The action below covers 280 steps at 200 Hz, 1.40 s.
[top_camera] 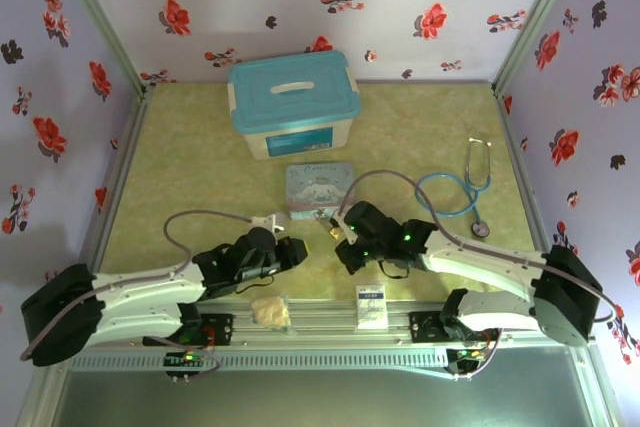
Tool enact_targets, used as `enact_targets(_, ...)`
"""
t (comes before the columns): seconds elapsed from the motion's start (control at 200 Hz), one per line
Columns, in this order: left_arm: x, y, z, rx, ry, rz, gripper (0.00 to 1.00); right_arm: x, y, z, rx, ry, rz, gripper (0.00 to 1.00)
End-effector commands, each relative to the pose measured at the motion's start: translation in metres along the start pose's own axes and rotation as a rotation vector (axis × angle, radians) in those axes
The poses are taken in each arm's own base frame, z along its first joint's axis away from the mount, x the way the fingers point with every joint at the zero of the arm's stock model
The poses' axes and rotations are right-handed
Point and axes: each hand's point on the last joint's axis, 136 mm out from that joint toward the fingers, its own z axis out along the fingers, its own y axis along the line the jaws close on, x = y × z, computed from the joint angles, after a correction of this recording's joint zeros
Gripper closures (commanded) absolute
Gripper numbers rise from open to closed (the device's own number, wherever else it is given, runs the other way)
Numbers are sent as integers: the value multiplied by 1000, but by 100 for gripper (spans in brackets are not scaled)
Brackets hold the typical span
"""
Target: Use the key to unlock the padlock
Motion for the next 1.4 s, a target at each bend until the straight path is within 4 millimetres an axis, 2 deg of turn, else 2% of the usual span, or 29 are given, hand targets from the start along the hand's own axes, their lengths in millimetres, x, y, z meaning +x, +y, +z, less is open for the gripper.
enact_targets(0.0,-8,18,-11,-70,-58,35,85,18,-13,2,90,98,0,100)
enact_targets(0.065,-12,18,-17,-71,-80,34,84,23,-15,5,113,151,-4,100)
enact_targets(0.075,-9,28,-17,-93,-76,37,84,23,-16,5,117,159,-5,100)
enact_targets(0.09,-9,32,-18,-101,-78,39,84,24,-17,6,123,170,-6,100)
enact_targets(0.285,-11,43,-26,-118,-106,34,84,36,-25,21,170,283,-40,100)
enact_targets(0.765,-13,34,-18,-91,-112,33,84,59,-52,35,311,448,16,100)
enact_targets(0.9,-13,31,-14,-82,-109,34,83,57,-55,32,335,450,15,86)
enact_targets(0.97,-14,30,-14,-80,-111,33,83,55,-57,28,351,443,23,72)
enact_targets(1.085,-14,30,-14,-80,-110,35,81,46,-55,18,345,388,70,59)
enact_targets(1.235,-15,27,-14,-73,-112,37,81,23,-57,5,346,234,267,52)
enact_targets(1.31,-16,24,-14,-72,-114,41,80,17,-52,12,314,172,398,50)
enact_targets(1.395,-18,20,-14,-68,-114,48,80,21,-54,19,351,159,499,50)
